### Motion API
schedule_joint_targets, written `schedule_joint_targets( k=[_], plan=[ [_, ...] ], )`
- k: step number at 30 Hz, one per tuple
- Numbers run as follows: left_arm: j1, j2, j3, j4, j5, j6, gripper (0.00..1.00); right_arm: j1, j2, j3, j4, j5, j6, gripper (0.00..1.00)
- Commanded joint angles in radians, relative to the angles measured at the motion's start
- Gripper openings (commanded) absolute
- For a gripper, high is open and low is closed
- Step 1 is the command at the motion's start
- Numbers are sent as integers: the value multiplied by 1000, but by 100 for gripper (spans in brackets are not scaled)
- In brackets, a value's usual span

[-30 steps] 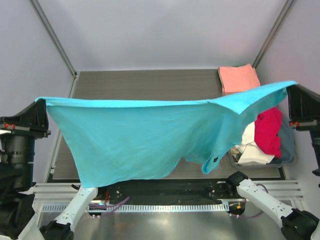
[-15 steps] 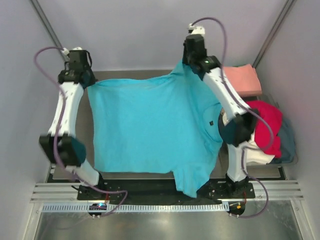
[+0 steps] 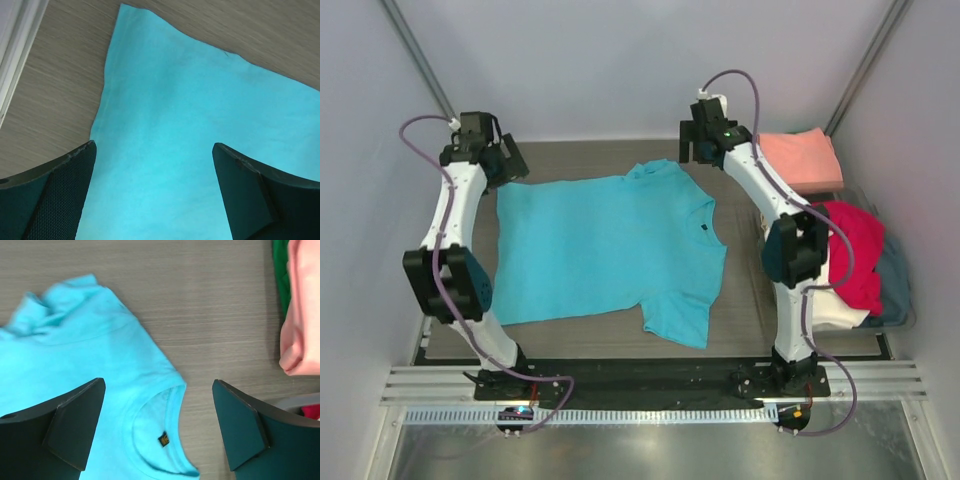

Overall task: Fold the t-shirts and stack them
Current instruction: Flatten the tshirt out

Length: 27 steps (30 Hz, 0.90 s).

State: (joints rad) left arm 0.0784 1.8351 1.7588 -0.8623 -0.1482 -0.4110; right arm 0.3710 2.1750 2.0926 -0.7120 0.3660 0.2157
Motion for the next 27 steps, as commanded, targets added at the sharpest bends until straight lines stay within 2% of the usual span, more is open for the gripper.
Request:
schedule_joint_targets(
  k=[1, 2, 6, 10, 14, 27],
  plan=[
    [-12, -138, -137, 58, -14, -15, 98, 6, -167, -142, 150, -67, 59, 95],
    [-12, -180, -175, 72, -14, -26, 98, 6, -179, -216, 172, -84, 71, 94],
    [-12, -240, -361, 146, -27, -44, 98, 6, -195, -305, 236, -182, 120, 94],
    [-12, -208, -378, 164, -2, -74, 97, 6, -143, -302, 285, -428, 177, 91],
    [-11, -133, -355, 192, 10, -94, 97, 8, -87, -298, 330, -525, 215, 89],
    [-3, 294, -61, 157, -2, -121, 93, 5, 199, -109, 327, -521, 197, 89]
  ],
)
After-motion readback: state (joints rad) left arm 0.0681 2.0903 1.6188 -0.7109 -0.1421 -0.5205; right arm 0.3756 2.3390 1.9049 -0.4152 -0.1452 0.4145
